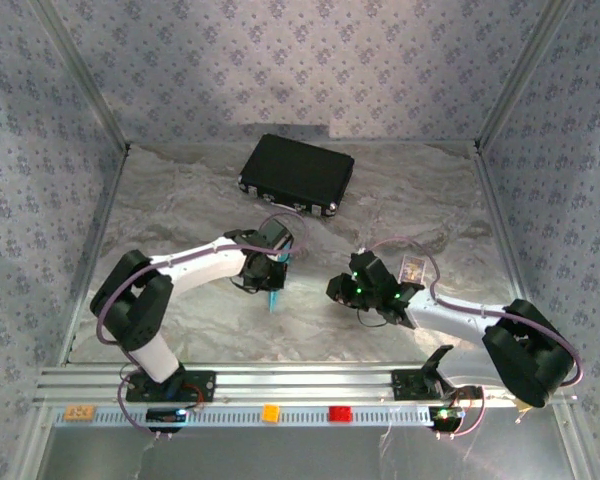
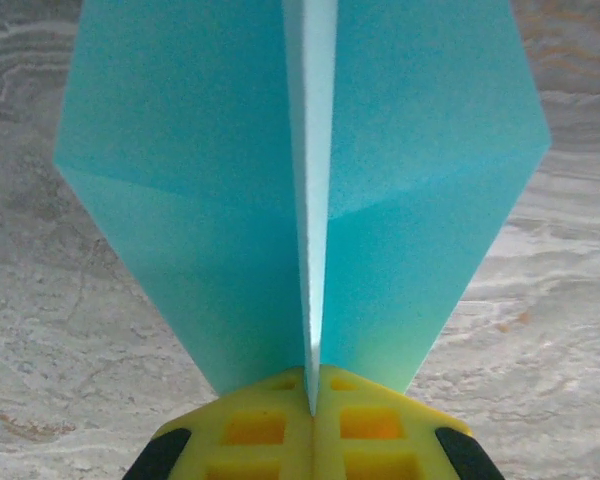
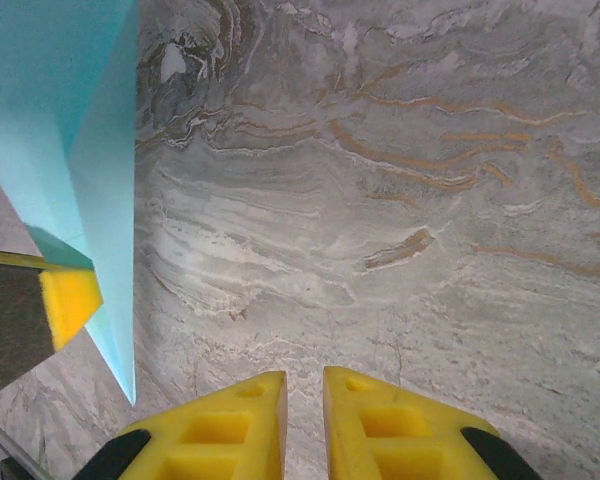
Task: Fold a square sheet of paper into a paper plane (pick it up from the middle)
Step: Move the paper plane to the center of the table.
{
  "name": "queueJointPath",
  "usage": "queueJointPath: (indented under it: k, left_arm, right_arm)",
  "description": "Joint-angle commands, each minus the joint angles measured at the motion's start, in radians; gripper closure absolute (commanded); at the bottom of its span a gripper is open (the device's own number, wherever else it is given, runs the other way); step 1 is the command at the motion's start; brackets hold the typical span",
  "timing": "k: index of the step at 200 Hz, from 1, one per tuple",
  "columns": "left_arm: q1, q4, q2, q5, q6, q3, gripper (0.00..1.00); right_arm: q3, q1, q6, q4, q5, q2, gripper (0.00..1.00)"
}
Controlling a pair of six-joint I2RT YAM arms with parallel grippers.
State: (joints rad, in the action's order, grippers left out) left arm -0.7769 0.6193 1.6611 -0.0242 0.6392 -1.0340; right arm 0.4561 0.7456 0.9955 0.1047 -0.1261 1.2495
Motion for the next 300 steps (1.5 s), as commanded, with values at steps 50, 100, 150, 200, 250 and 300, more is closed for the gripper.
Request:
queueJointPath:
  k: [50, 100, 150, 200, 250, 300]
  left_arm:
    - [-0.016, 0.048, 0.065, 0.029, 0.023, -0.043, 0.98]
    - [-0.019, 0.045, 0.069, 0.02, 0.015, -0.045, 0.91]
    - [-0.019, 0.043, 0.071, 0.023, 0.007, -0.046, 0.88]
    - [-0.018, 0.037, 0.085, 0.025, -0.003, -0.046, 0.87]
    - [-0.021, 0.032, 0.099, 0.032, -0.006, -0.041, 0.83]
    - [-0.04, 0.045, 0.135, 0.068, 0.004, -0.043, 0.82]
  right_arm:
    - [-0.01, 0.002, 0.008, 0.008, 0.011, 0.025, 0.81]
    - [-0.011, 0.002, 0.006, 0.022, 0.001, 0.046, 0.81]
    - [-0.009, 0.003, 0.006, 0.035, -0.011, 0.063, 0.81]
    - [-0.004, 0.002, 0.004, 0.036, -0.014, 0.069, 0.81]
    - [-0.002, 0.004, 0.003, 0.04, -0.017, 0.074, 0.81]
    - [-0.007, 0.007, 0.008, 0.044, -0.014, 0.074, 0.81]
